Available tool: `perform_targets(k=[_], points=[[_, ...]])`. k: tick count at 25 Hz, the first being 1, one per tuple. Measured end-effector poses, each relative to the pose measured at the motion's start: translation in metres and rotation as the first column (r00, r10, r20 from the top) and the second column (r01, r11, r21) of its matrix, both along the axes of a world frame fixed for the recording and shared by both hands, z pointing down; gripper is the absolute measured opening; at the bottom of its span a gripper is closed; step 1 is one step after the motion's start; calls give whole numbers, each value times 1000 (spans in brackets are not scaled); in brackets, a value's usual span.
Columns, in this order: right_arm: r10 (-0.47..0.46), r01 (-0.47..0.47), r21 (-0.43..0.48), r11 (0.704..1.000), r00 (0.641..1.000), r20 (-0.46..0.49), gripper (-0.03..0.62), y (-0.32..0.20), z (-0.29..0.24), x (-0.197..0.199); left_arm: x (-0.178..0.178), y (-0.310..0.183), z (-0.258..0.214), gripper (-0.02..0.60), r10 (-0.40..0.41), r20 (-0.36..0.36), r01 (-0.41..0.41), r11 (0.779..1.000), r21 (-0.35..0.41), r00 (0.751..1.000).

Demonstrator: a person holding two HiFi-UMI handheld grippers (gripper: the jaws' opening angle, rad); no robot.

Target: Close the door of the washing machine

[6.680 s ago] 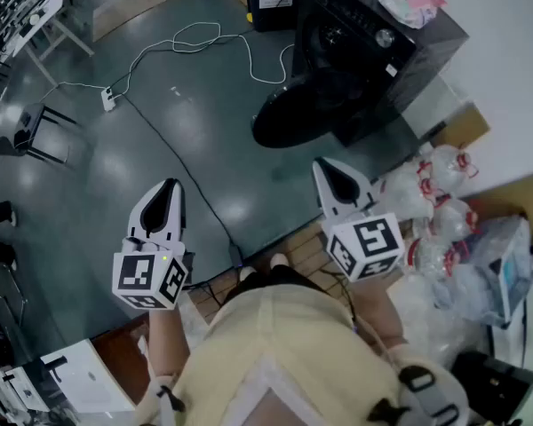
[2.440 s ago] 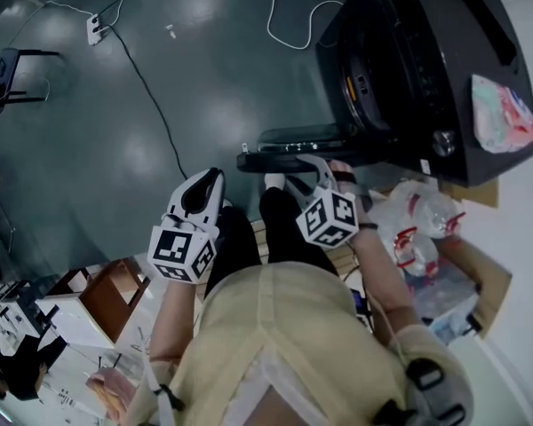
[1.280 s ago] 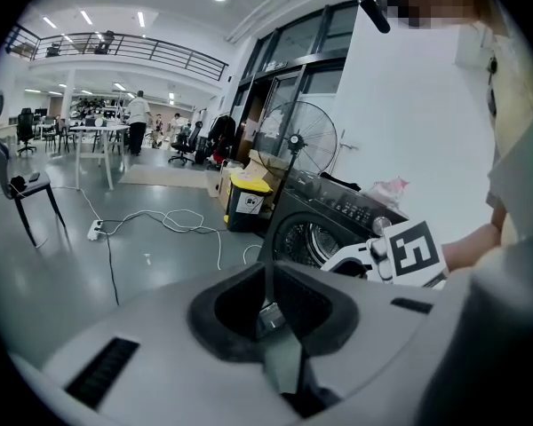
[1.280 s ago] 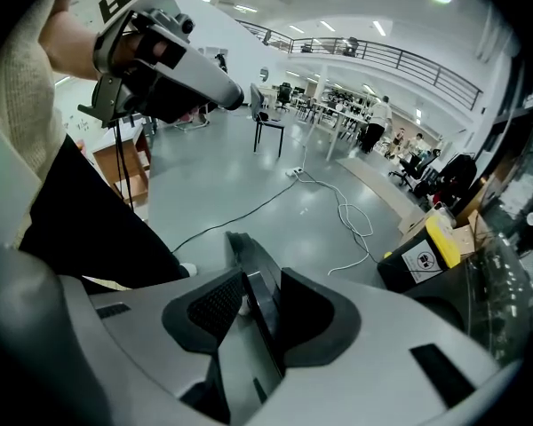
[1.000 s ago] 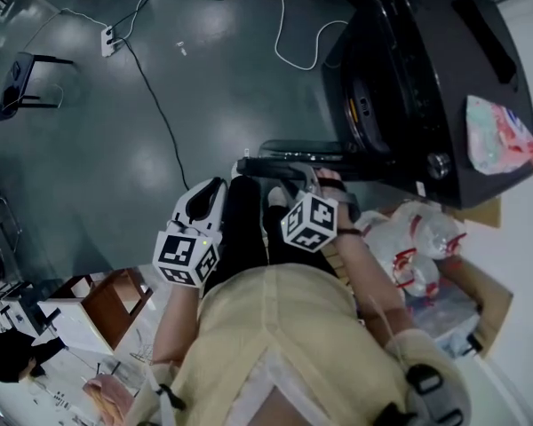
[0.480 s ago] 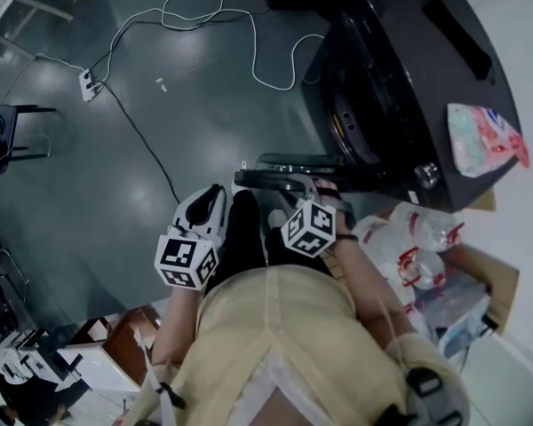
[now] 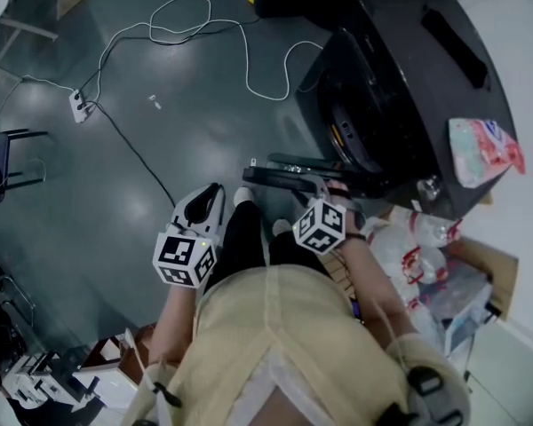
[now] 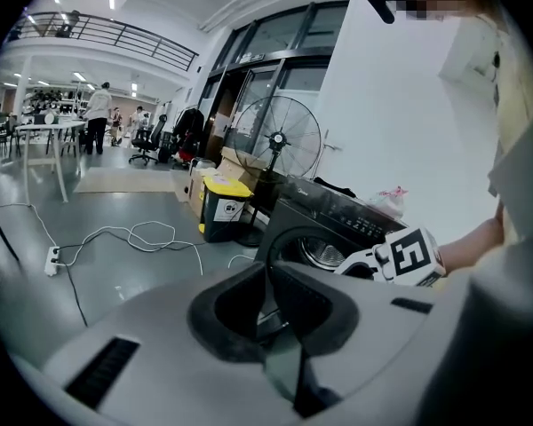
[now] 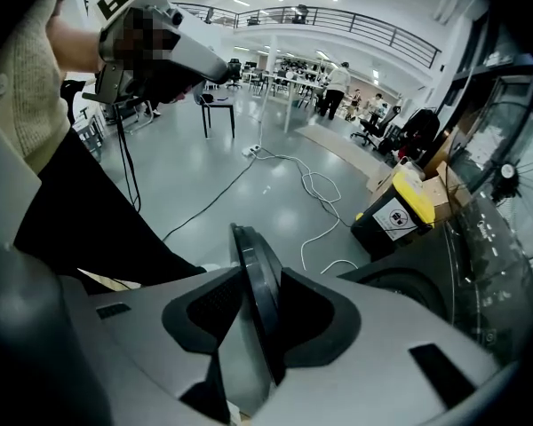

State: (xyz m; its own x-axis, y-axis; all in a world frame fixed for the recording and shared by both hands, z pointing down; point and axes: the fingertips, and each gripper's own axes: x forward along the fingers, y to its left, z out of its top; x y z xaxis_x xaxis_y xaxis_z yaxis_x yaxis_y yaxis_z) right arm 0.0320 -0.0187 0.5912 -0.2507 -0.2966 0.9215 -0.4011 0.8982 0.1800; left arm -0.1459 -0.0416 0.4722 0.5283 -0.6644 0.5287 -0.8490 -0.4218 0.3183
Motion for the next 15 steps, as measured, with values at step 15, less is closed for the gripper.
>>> perform_targets(k=[15], points=[[170,-170,14,985,985,-19,133,-61,0,6,-25,-49,8,32,121,-6,-121,993,-1,993]])
